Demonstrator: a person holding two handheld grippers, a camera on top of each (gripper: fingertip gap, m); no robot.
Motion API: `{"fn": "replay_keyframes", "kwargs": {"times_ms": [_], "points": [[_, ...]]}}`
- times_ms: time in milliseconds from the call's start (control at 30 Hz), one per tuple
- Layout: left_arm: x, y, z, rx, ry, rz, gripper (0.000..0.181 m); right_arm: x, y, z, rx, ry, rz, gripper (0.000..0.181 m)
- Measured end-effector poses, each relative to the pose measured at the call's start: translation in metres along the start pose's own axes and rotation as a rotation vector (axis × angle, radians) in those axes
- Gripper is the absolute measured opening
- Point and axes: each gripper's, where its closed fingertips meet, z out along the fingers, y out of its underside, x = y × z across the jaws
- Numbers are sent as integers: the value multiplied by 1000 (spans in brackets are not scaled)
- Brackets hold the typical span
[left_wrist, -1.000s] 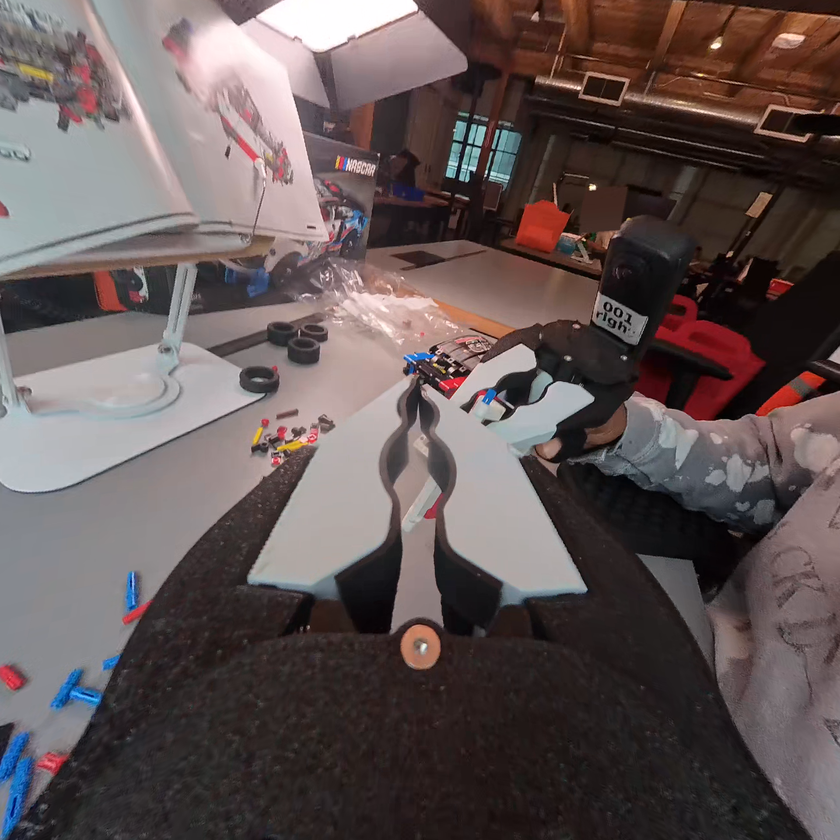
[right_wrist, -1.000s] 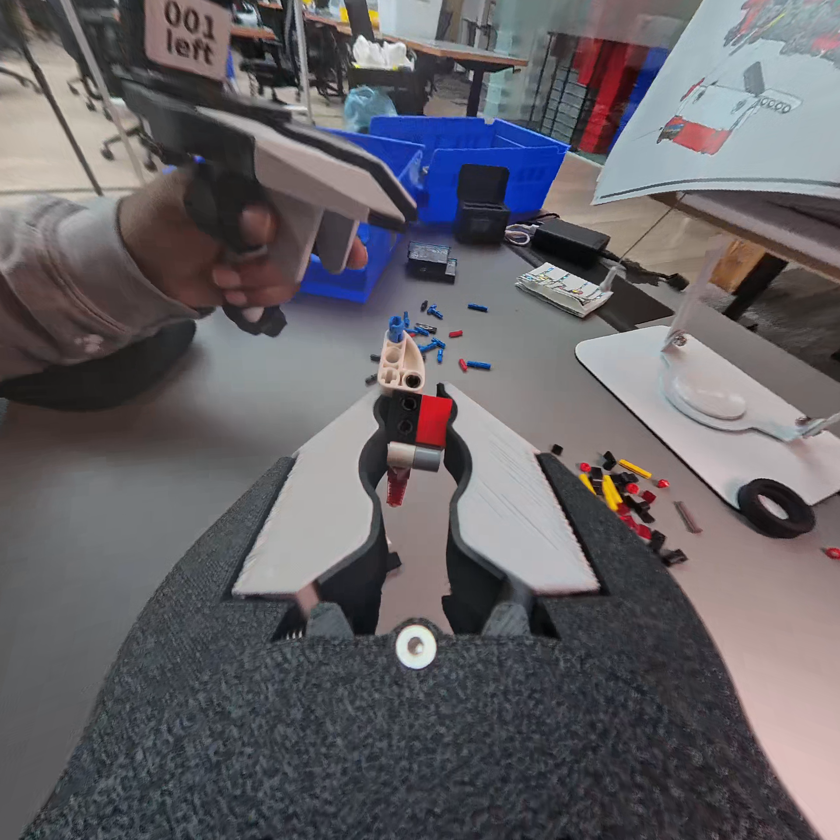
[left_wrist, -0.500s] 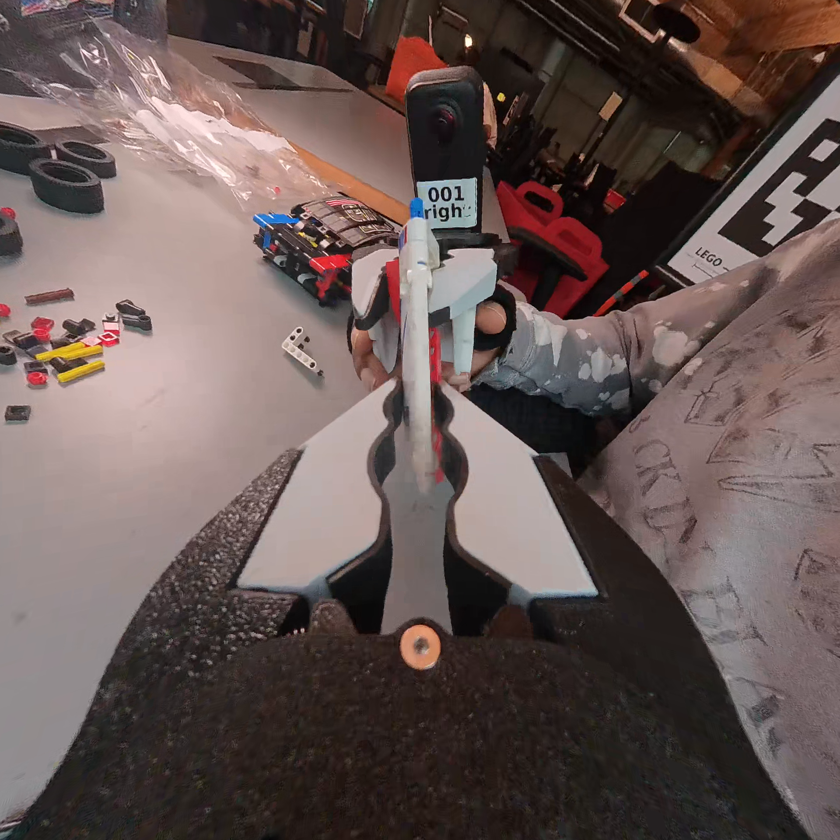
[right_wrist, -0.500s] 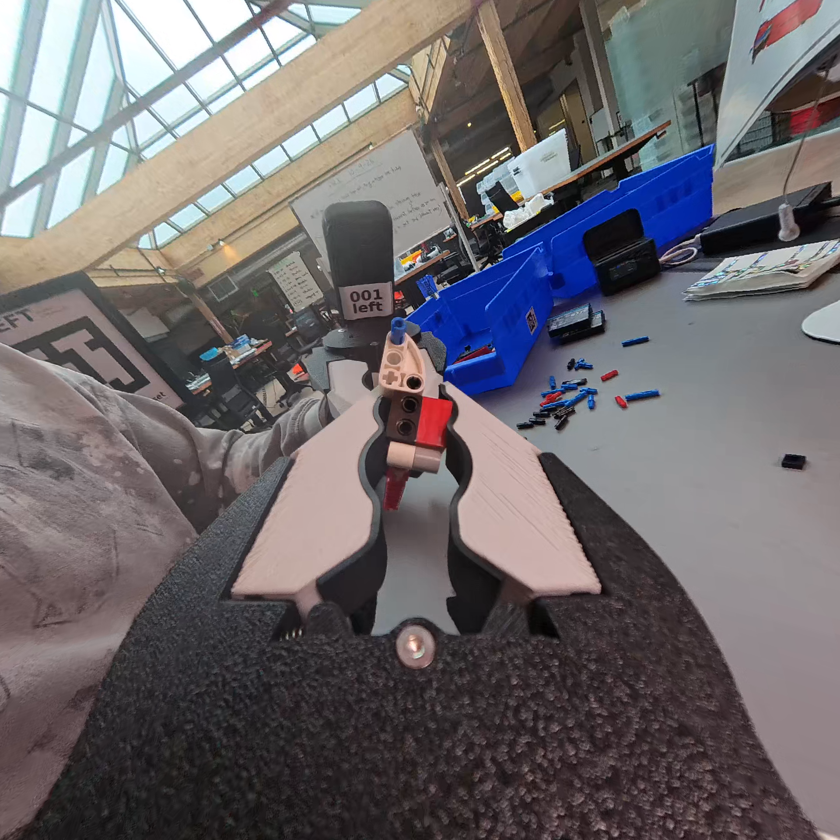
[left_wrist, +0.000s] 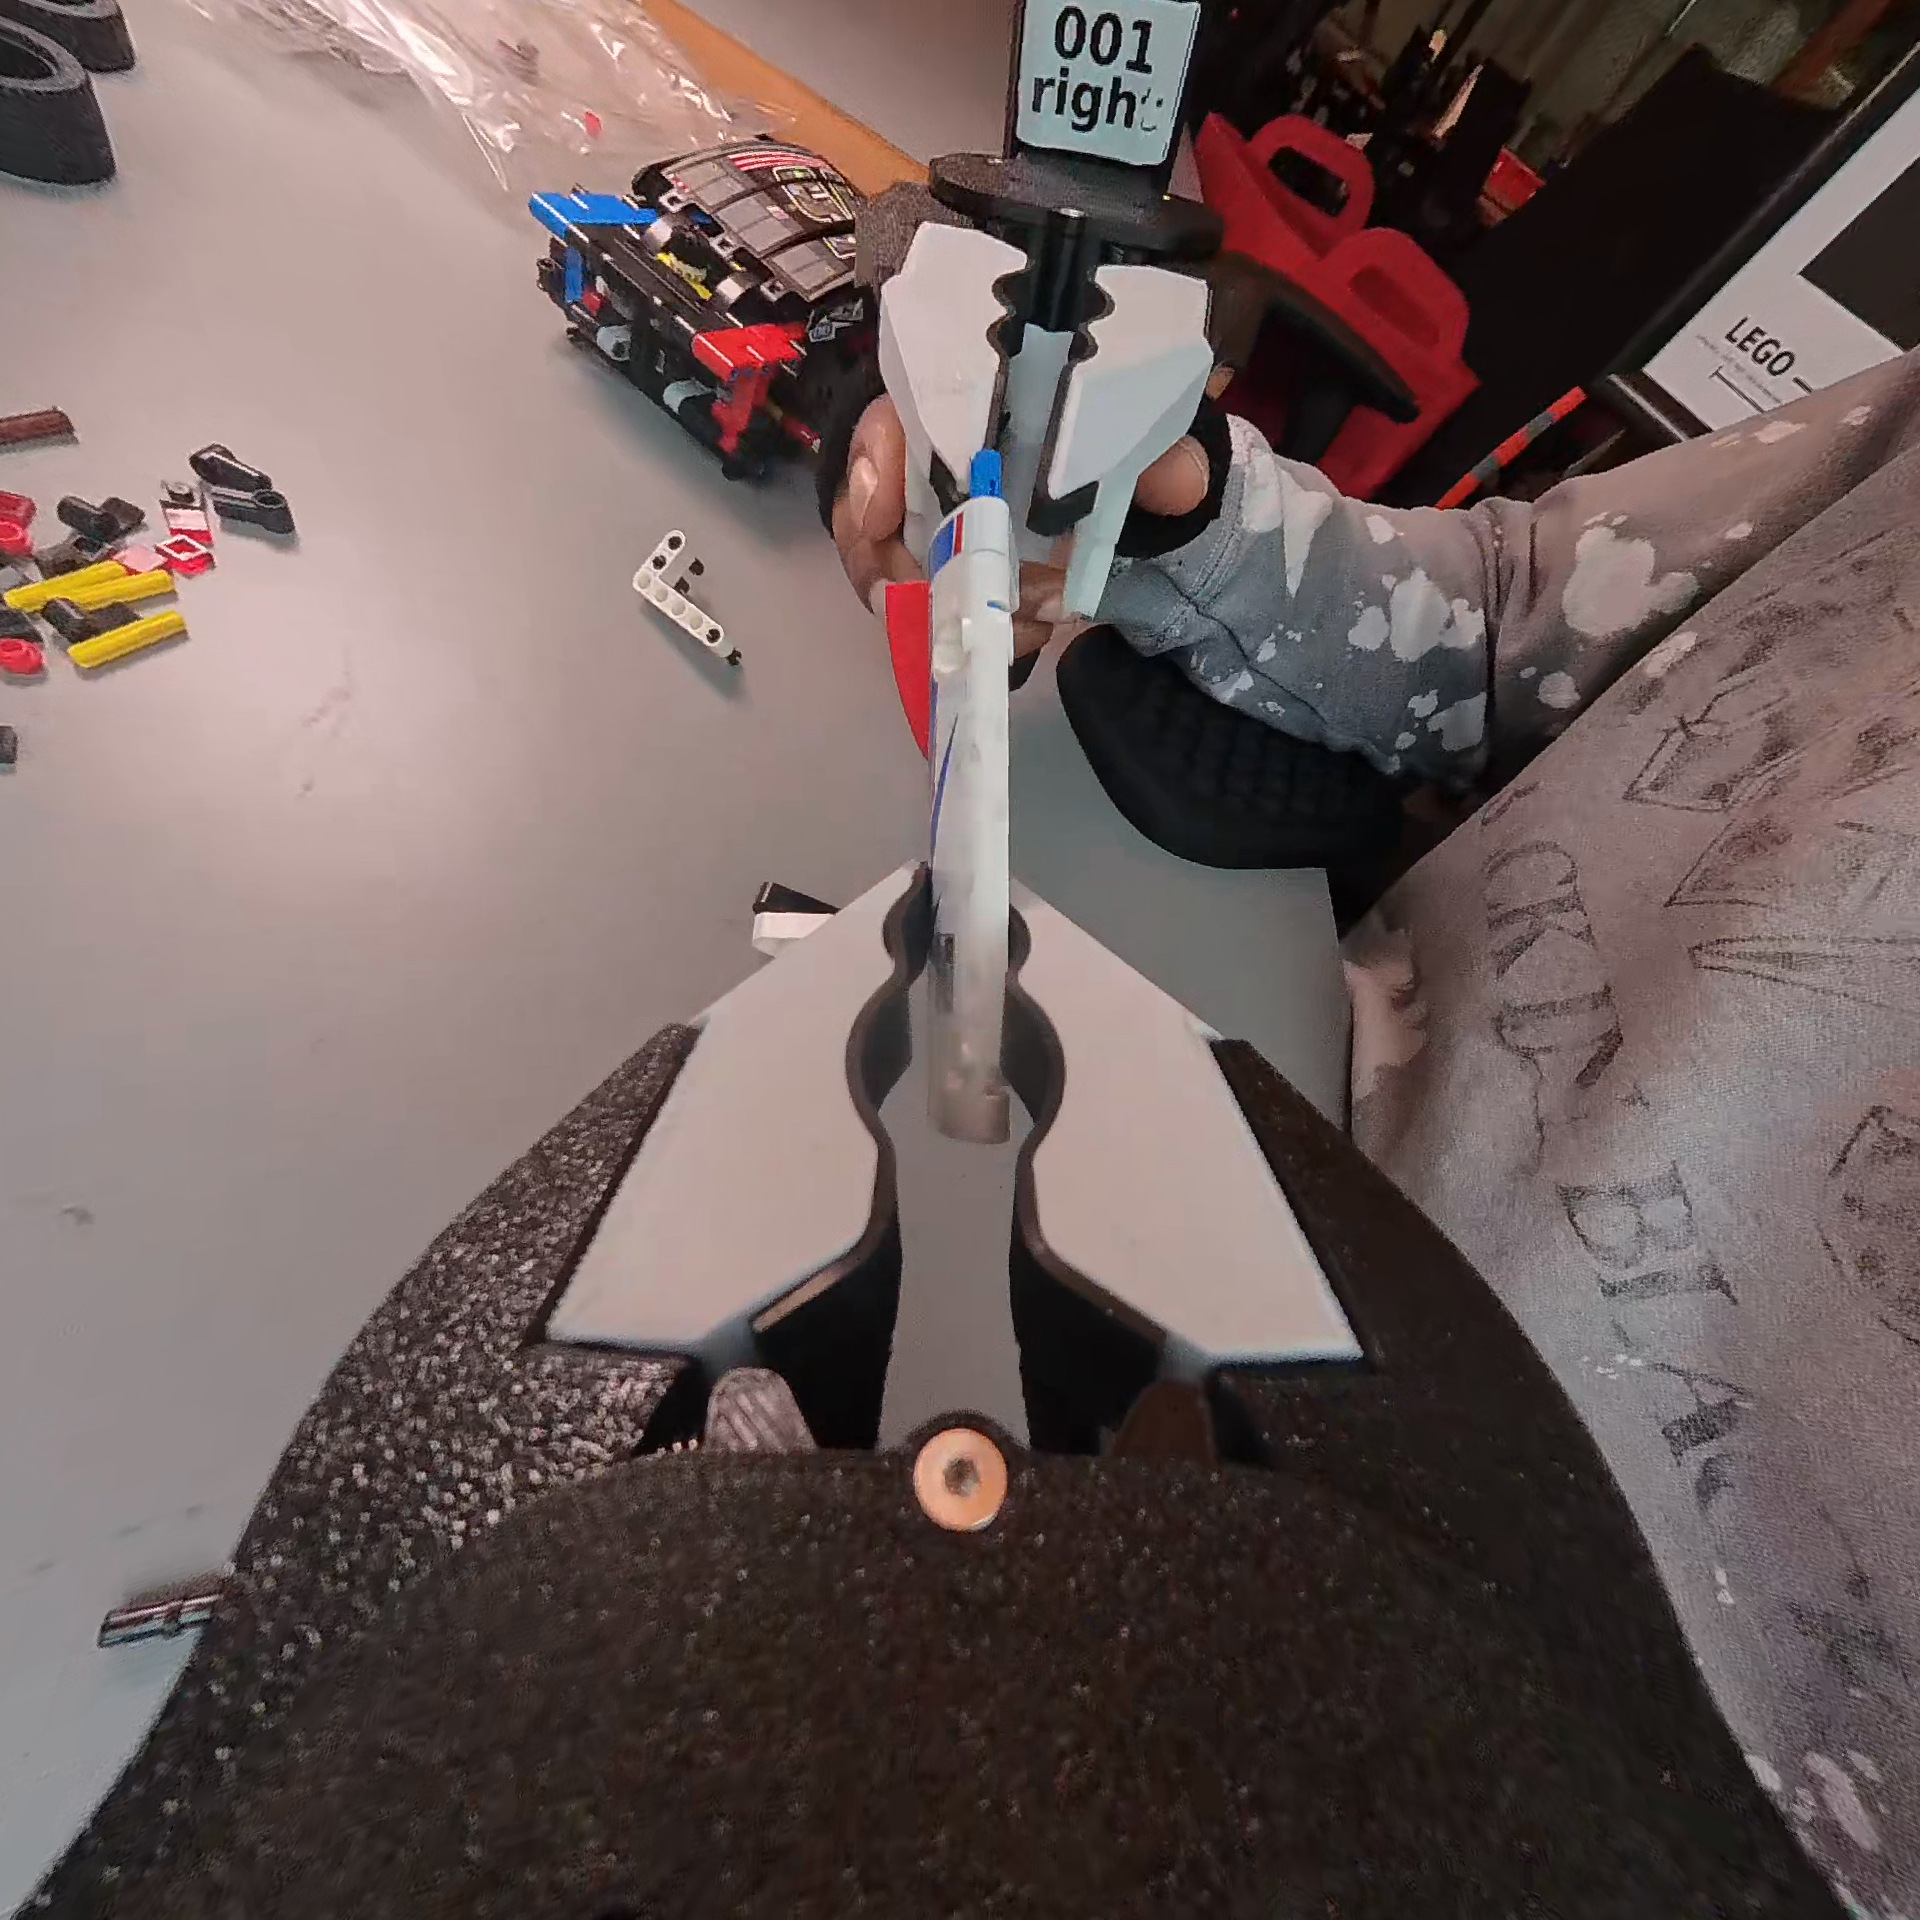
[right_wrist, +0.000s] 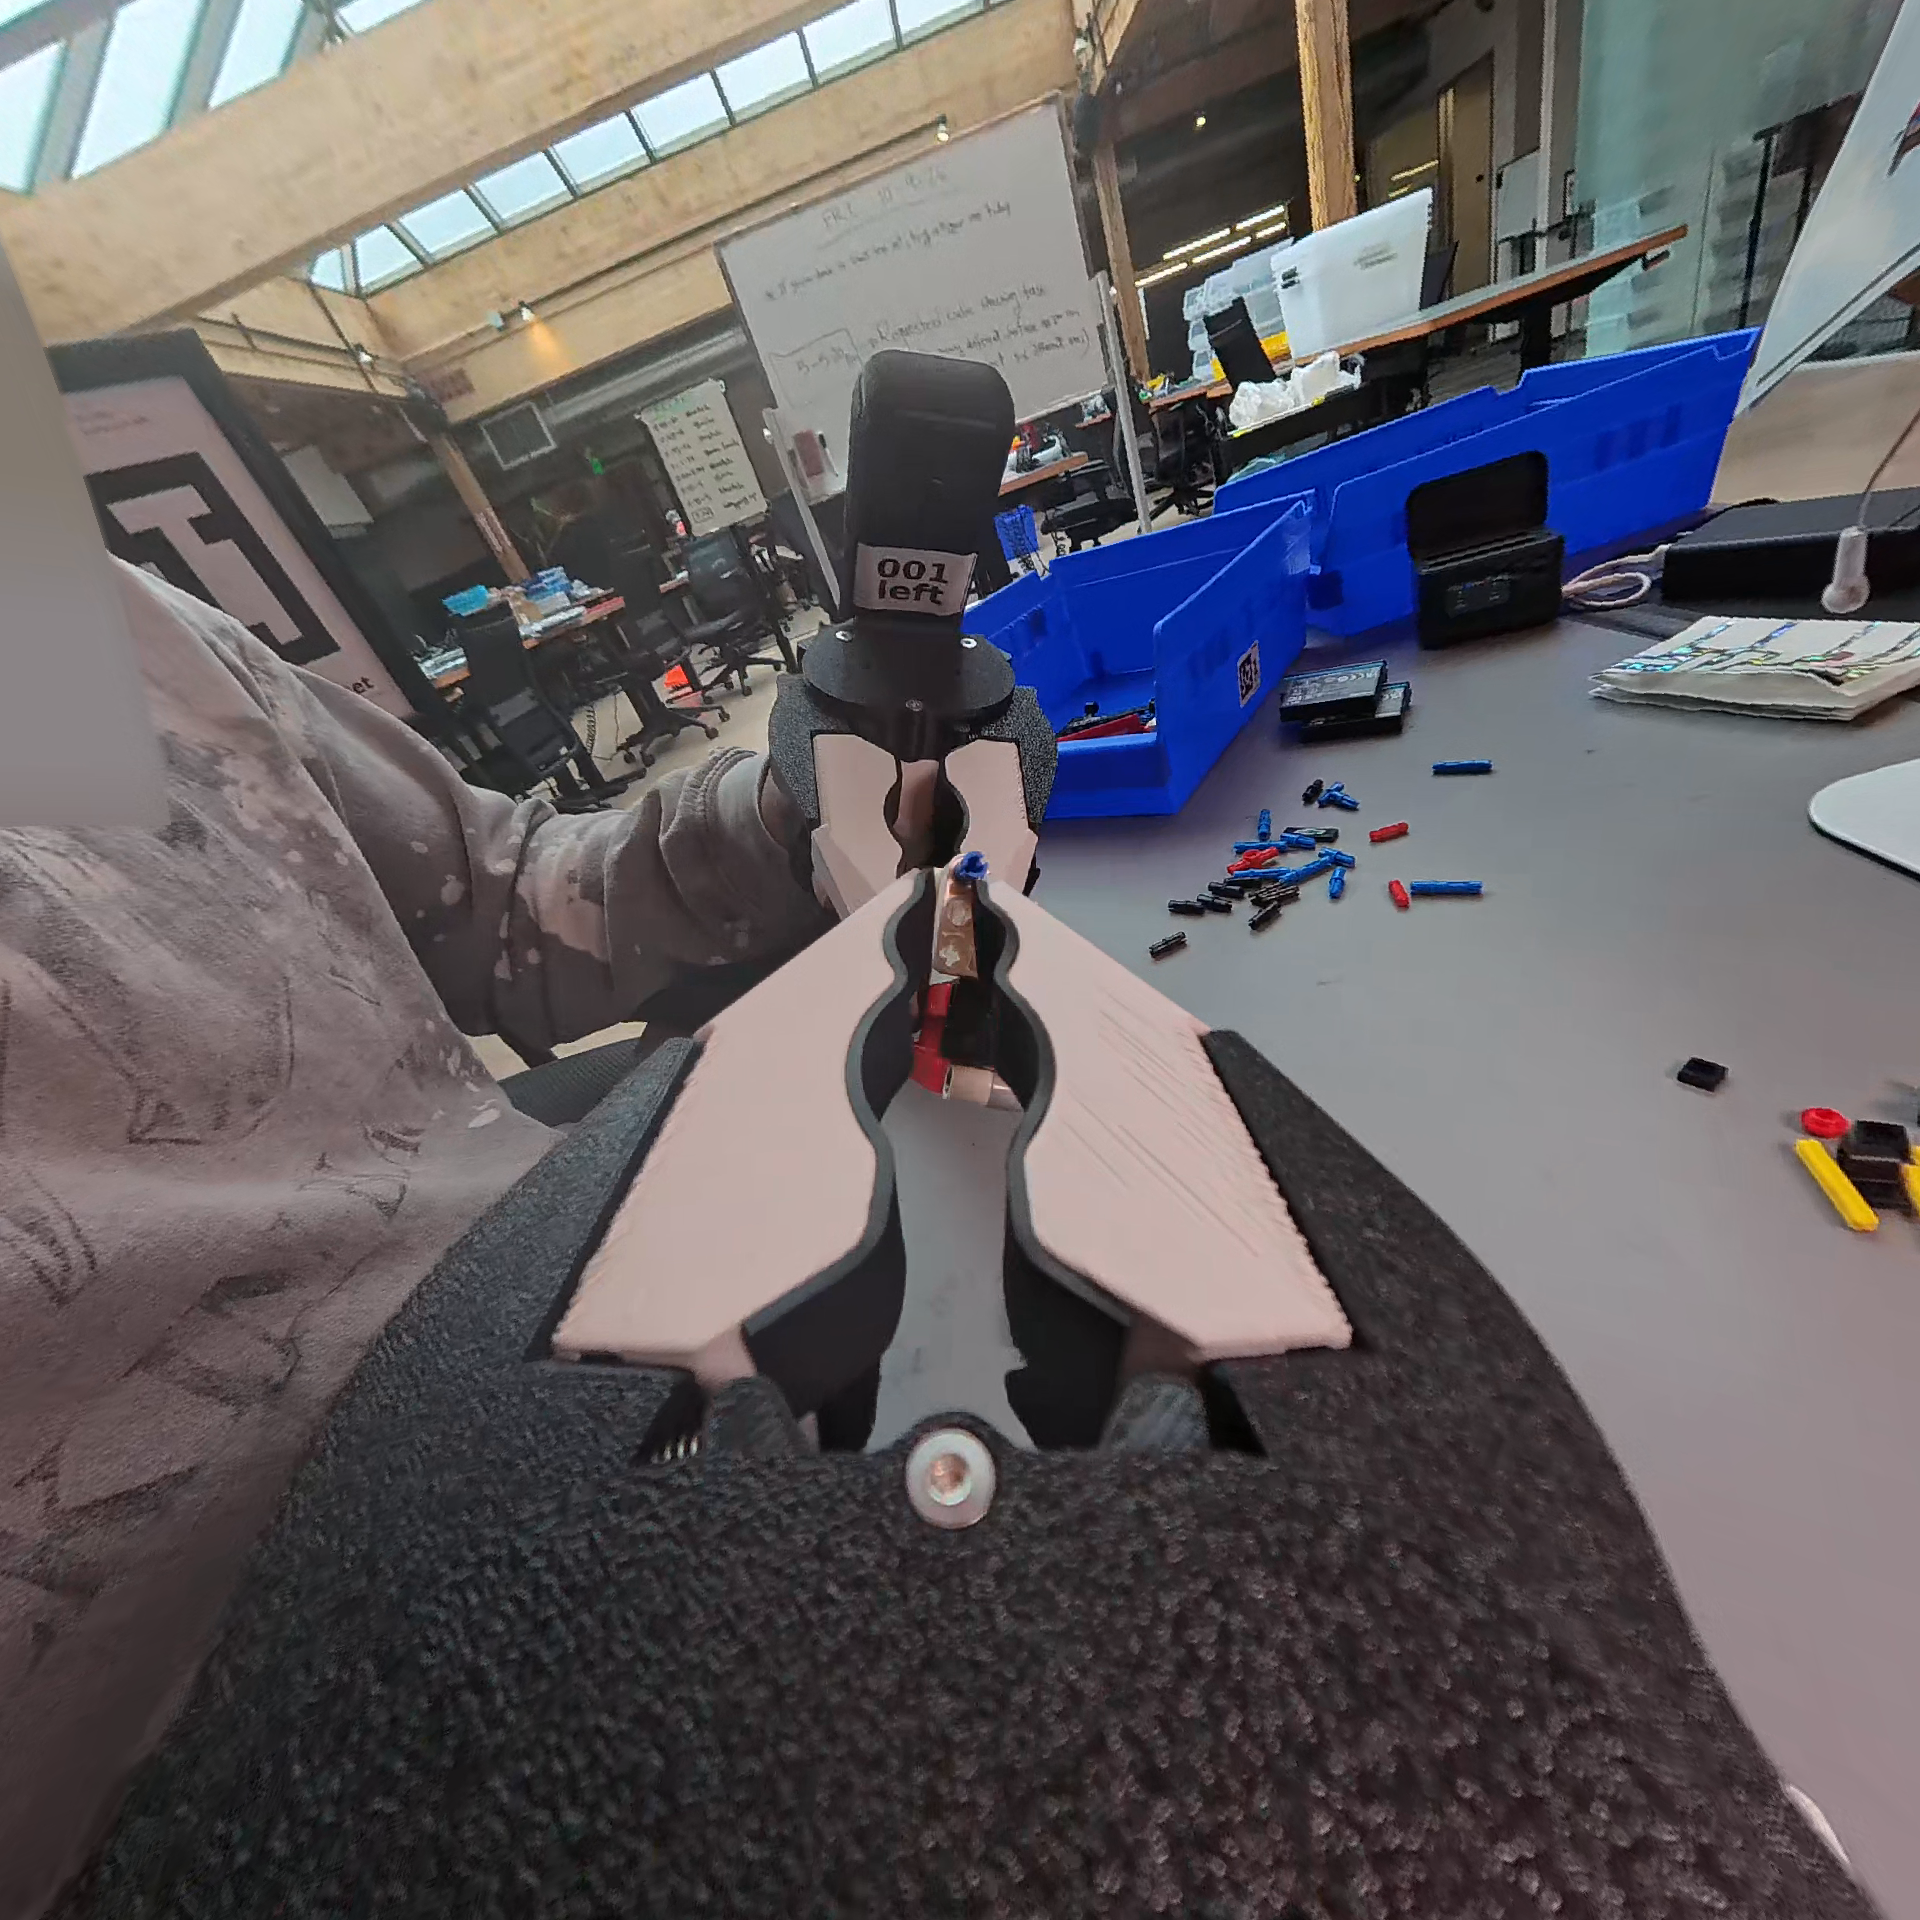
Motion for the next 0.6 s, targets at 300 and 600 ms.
{"fn": "replay_keyframes", "kwargs": {"times_ms": [300,600], "points": [[-9,6,2,-20,-36,-83,8,10,11,4,-53,74,-66,21],[-5,15,3,-69,-24,-33,8,12,23,5,-117,69,-75,28]]}}
